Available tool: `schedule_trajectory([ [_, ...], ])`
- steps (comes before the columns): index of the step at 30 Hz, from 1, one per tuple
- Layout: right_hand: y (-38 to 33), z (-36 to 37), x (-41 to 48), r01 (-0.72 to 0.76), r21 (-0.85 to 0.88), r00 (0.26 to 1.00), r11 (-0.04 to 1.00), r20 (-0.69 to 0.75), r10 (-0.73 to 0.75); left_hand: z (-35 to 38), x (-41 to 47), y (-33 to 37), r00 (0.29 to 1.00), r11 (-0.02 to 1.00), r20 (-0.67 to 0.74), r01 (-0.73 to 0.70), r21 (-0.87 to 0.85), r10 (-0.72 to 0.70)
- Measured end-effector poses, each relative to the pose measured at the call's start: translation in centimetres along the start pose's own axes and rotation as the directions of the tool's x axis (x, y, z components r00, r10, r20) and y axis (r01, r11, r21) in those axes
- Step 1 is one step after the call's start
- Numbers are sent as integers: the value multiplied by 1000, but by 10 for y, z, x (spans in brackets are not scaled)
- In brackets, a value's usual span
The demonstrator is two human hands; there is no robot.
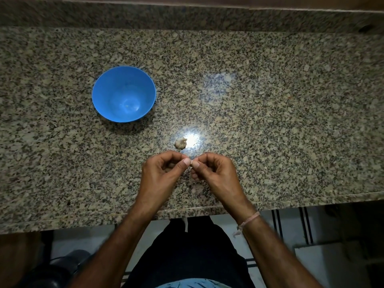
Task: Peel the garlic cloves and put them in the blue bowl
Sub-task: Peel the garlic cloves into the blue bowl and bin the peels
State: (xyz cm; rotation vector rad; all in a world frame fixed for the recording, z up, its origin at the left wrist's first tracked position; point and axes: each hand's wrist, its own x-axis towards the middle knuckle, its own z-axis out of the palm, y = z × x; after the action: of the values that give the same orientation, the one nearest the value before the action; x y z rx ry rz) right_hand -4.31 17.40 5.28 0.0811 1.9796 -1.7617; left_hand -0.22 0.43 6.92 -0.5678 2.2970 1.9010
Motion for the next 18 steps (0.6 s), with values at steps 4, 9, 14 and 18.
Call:
schedule_trajectory([
  [4, -2, -1, -1, 16, 3, 1000, 1000, 17, -16, 1, 3, -3, 999, 995, 24, -42, 93, 40],
  [9, 1, 7, -5, -26, 256, 1000, 966, -7, 29, 9, 2, -5, 999, 998, 38, 1, 65, -3],
  [14, 12, 11, -5, -126, 400, 991, 908, 2, 136, 22, -1, -14, 994, 995, -15, 105, 0, -104],
  [18, 19, 16, -3, -192, 518, 977, 833, 26, 210, 29, -1, -18, 989, 989, -38, 145, 14, -144],
])
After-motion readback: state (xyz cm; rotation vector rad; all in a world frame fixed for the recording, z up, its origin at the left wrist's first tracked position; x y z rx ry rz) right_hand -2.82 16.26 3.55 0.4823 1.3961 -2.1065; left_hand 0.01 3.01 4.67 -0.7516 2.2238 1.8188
